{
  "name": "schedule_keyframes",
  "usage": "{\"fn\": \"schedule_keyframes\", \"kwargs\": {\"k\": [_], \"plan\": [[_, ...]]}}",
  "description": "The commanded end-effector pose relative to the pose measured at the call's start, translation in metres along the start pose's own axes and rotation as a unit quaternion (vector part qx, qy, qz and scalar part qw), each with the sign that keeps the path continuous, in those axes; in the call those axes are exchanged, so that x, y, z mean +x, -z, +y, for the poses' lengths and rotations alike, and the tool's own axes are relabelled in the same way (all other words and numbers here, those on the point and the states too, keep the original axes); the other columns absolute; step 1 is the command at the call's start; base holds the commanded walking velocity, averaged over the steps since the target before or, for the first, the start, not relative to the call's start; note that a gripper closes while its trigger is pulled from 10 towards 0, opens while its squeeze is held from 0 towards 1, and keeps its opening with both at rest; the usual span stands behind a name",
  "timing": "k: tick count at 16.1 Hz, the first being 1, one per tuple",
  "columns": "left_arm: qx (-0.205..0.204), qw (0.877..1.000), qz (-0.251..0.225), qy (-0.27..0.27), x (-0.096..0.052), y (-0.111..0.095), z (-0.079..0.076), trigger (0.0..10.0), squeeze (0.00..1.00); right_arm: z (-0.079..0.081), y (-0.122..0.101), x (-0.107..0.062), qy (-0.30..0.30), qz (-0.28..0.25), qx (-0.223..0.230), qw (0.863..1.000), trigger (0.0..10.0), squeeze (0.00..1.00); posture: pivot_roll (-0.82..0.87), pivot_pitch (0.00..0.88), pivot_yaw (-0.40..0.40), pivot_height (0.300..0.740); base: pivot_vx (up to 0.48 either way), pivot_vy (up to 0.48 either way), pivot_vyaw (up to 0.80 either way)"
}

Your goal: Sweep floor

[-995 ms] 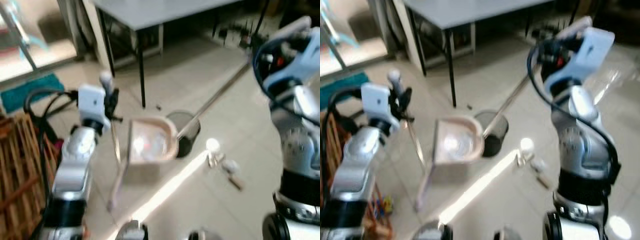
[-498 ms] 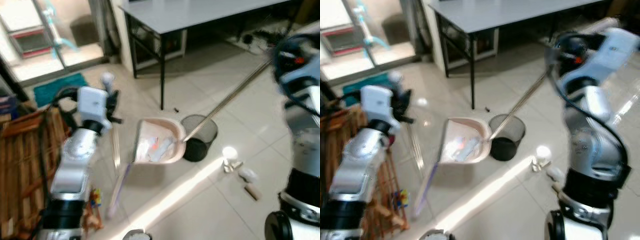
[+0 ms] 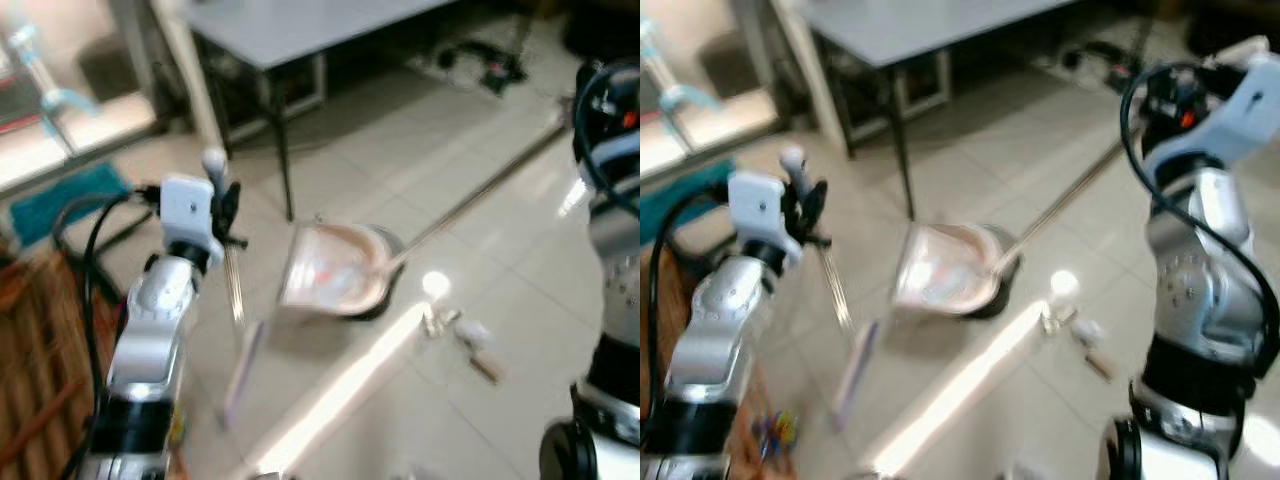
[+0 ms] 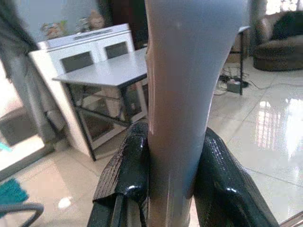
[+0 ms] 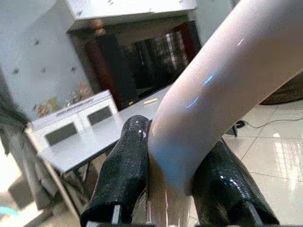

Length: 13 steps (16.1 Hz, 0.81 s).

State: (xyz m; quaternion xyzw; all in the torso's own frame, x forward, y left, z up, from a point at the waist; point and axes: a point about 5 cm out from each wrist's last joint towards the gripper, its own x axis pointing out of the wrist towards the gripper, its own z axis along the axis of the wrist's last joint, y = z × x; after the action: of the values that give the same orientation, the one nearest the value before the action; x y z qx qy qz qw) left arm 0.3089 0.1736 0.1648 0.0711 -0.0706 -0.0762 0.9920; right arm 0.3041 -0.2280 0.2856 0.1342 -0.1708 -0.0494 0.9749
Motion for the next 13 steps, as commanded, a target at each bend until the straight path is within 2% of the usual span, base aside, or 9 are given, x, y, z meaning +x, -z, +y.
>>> {"fn": "schedule_keyframes", "kwargs": {"k": [1,6,13], "plan": [[-0.001,1.000,-0.011,0.004,0.0000,-0.0035,-0.0048,10.0,0.00,-0.0057,-0.0161,-0.0004,0.012,-0.037,-0.004,0.999,10.0,0.00,0.00,0.052,0.065,0.740,0.330,0.000,0.00],[0.003,1.000,-0.016,0.001,0.0021,-0.0059,-0.0007,10.0,0.00,-0.0072,-0.0164,0.0026,0.011,-0.039,-0.005,0.999,10.0,0.00,0.00,0.054,0.064,0.740,0.350,0.000,0.00],[0.006,1.000,-0.003,-0.009,-0.0053,0.0029,0.0050,10.0,0.00,-0.0051,-0.0085,0.0006,0.003,-0.031,-0.004,1.000,10.0,0.00,0.00,0.051,0.061,0.740,0.363,0.000,0.00]]}}
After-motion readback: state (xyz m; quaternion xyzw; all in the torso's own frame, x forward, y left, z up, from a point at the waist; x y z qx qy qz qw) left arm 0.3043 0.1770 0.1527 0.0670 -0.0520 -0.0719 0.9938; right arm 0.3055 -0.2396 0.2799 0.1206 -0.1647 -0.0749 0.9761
